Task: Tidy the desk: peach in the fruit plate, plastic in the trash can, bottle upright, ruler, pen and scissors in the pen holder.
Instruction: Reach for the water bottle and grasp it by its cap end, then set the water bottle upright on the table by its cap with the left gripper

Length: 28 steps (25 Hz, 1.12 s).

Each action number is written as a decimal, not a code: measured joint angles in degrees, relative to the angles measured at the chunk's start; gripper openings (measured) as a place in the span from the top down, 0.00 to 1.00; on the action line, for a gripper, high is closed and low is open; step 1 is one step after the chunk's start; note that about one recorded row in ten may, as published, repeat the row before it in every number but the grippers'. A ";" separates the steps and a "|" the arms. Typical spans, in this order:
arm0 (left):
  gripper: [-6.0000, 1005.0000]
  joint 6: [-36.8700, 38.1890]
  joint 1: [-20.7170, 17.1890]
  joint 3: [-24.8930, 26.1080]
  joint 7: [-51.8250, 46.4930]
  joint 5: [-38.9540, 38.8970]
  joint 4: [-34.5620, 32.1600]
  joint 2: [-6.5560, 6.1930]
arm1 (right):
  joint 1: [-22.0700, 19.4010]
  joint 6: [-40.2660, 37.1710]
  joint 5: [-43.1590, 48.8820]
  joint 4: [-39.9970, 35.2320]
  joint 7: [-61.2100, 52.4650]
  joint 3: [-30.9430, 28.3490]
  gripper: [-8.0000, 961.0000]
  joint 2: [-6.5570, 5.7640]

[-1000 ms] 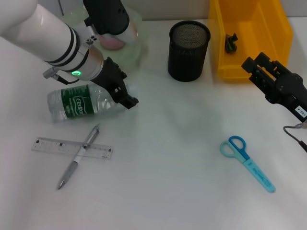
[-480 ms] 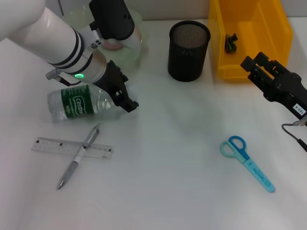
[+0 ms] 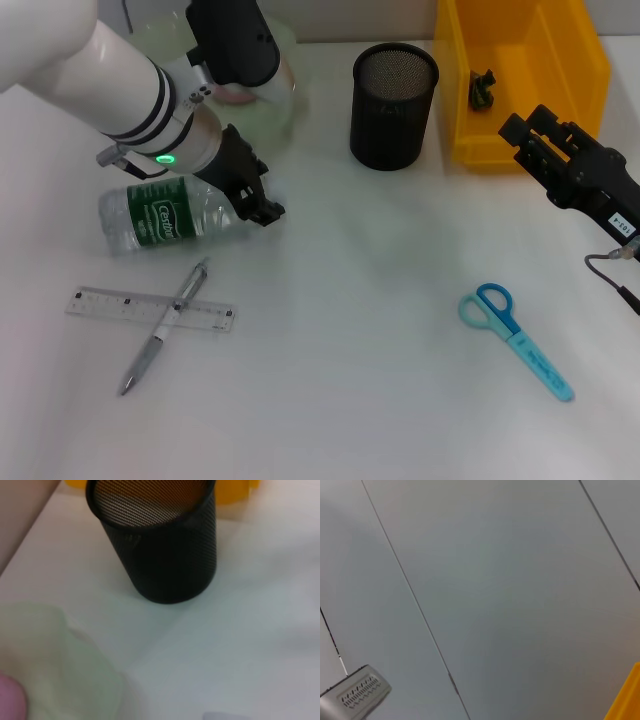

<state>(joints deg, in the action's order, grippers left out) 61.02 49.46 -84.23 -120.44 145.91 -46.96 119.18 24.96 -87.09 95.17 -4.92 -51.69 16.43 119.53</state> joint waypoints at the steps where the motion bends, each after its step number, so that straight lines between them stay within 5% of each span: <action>1: 0.27 0.08 0.04 -0.03 0.02 0.00 0.02 0.00 | 0.00 0.00 -0.04 0.00 -0.02 0.00 0.43 0.00; 4: 0.42 0.69 0.51 -0.15 0.06 0.07 0.27 0.00 | 0.02 0.00 -0.08 0.00 -0.09 0.00 0.43 0.00; 14: 0.55 0.34 0.70 -0.18 0.09 0.44 -0.03 0.00 | 0.23 0.00 -0.08 0.33 -0.19 -0.09 0.43 0.07; 28: 0.56 5.79 -1.81 0.40 -1.78 0.64 -9.47 -0.40 | 0.80 1.44 -0.16 0.52 -0.17 -0.83 0.43 0.09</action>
<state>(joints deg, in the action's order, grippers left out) 66.81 47.66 -83.83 -122.23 146.56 -56.43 118.79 25.76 -85.65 95.01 -4.41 -51.86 15.61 119.62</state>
